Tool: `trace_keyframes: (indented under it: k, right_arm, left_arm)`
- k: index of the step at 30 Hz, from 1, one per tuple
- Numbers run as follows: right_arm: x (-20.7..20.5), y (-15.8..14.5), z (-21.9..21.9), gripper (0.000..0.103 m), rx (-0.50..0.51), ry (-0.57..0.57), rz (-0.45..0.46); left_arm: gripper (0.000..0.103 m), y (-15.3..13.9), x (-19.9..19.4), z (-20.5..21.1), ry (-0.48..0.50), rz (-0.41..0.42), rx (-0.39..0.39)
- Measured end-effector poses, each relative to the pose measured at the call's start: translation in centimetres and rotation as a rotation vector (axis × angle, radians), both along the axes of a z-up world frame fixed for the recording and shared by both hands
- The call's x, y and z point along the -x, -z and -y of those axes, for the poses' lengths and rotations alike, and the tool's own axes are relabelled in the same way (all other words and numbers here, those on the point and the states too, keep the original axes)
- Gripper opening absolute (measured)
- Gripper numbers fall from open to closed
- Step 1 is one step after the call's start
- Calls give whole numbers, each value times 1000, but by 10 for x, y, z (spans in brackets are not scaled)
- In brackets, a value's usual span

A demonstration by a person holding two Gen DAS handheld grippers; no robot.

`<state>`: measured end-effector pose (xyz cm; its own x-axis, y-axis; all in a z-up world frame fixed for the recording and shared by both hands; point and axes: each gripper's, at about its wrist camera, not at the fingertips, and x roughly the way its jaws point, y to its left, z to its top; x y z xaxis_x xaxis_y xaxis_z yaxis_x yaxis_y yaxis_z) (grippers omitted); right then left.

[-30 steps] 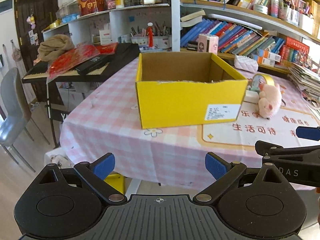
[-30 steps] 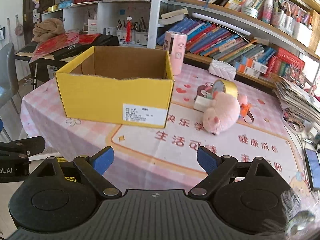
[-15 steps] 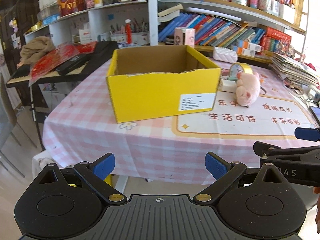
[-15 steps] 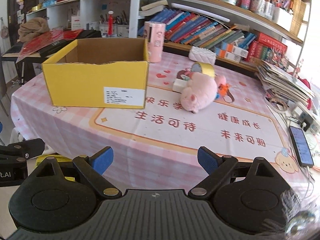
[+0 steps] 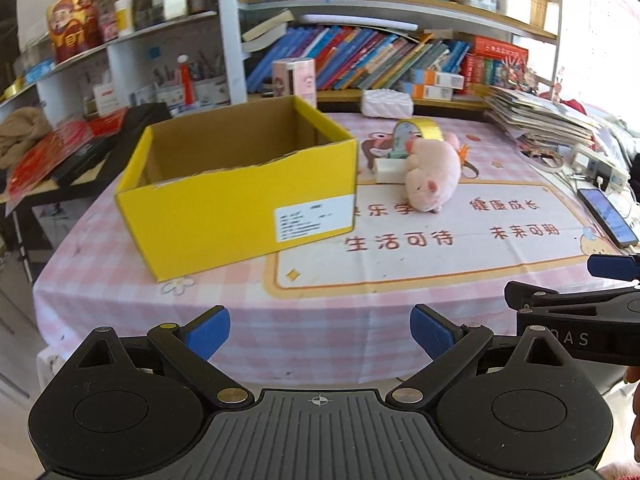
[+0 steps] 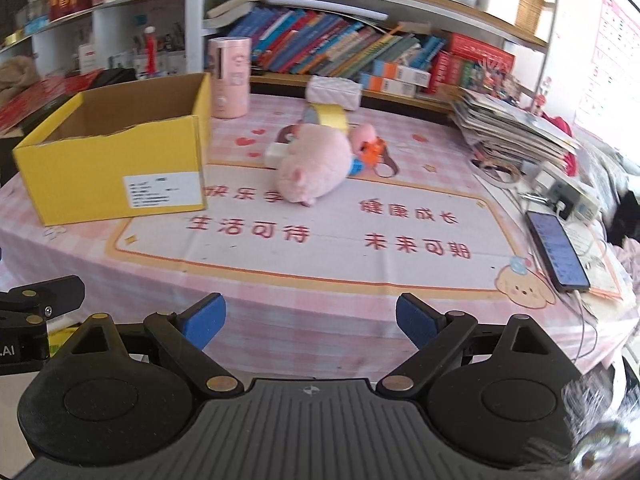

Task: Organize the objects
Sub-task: 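Move both grippers back toward the pink plush pig on the table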

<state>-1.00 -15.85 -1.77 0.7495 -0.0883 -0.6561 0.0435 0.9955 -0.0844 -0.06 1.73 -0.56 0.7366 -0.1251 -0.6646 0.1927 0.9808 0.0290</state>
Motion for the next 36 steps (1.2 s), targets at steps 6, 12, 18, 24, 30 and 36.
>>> trace_keyframes:
  k: [6,12,18,24,30,36]
  right_arm:
    - [-11,1,14,92,-1,13,-7]
    - [-30,0,30,92,4,18,-13]
    - [-53,-2,46,92,9,11,-17]
    - [-80,-4,60,93,16,-9,-17]
    - [-110,-5,78,93,16,-21,-16]
    - [-137,-6,96,93,7,-44,-6]
  left_arm:
    - [98,0,-14,14,10,-3,1]
    - [98,0,-31,31,17,-7,3]
    - [98,-1,-51,49,11,-2,6]
    - [98,0,-74,66,-2,1,8]
    - [98,1,-97,85,-10,1,7]
    - [98,1,-116,103,-31,1,8]
